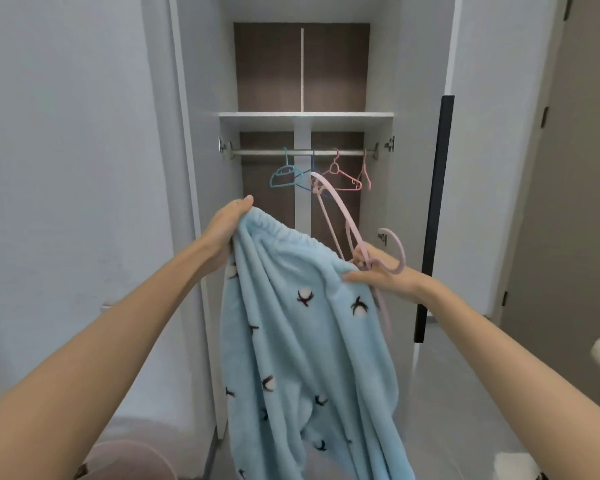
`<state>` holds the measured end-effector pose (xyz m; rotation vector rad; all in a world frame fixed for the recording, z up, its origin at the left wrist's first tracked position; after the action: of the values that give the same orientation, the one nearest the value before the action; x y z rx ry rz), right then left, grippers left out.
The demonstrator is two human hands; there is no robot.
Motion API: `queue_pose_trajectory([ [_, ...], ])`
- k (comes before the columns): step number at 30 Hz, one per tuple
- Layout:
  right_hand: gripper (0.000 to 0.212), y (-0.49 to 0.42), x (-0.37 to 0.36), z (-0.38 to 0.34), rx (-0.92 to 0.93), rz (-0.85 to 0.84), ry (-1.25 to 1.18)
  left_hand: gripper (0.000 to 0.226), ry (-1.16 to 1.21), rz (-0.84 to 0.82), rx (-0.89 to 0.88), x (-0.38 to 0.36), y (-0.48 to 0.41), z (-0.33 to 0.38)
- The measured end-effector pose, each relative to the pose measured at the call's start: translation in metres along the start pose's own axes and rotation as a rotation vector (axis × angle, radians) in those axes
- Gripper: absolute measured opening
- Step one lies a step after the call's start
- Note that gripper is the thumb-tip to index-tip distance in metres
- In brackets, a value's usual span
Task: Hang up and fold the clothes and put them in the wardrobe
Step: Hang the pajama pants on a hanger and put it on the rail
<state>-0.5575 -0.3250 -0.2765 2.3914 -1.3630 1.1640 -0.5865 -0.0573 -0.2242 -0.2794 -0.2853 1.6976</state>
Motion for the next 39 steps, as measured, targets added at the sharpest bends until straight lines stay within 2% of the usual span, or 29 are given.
queue_pose_trajectory([
  [2,0.034,0.003,-0.009,0.002,-0.034,-0.020,-0.098,0.025,-0.030,-0.030,-0.013,-0.007,0.000,0.000],
  [4,0.032,0.006,-0.011,0.001,-0.082,0.012,-0.260,0.023,-0.110,-0.039,-0.013,-0.013,0.000,-0.005],
  [6,0.031,0.010,-0.007,-0.003,-0.102,0.057,-0.321,0.024,-0.220,-0.062,-0.021,-0.018,0.001,-0.012],
  [13,0.033,0.017,0.011,-0.003,-0.103,0.210,-0.275,0.045,-0.551,-0.149,-0.107,-0.025,0.007,-0.023],
  [19,0.038,0.017,0.007,-0.010,-0.051,0.111,-0.059,0.053,-0.704,-0.064,-0.165,-0.012,0.003,-0.013],
  [26,0.040,0.003,-0.015,-0.031,-0.020,0.057,-0.045,0.049,-0.706,-0.151,-0.132,-0.030,0.010,-0.008],
  [30,0.039,-0.005,-0.033,-0.033,-0.048,0.028,-0.096,0.050,-0.460,-0.224,-0.166,-0.052,0.026,0.006],
  [32,0.038,-0.006,-0.037,-0.032,-0.050,0.042,-0.151,0.050,-0.344,-0.204,-0.151,-0.059,0.030,0.011],
  [34,0.035,-0.004,-0.037,-0.030,-0.047,0.098,-0.231,0.047,-0.347,-0.161,-0.143,-0.058,0.032,0.013],
  [36,0.035,-0.002,-0.035,-0.030,-0.019,0.154,-0.289,0.041,-0.579,-0.169,-0.217,-0.054,0.033,0.013],
  [39,0.036,0.000,-0.026,-0.037,0.056,0.237,-0.304,0.027,-0.917,-0.179,-0.521,-0.056,0.038,0.021],
])
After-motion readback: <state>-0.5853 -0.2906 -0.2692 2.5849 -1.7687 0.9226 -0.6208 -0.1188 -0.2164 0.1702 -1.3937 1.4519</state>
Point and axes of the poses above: each hand's wrist, its own y-axis away from the middle knuckle, its own x-axis out of the back of the hand, z = x × y, the point moved 4 cm from there along -y, towards the middle knuckle, and after that the axes turned 3 degrees about -z, right-handed, at the moved point
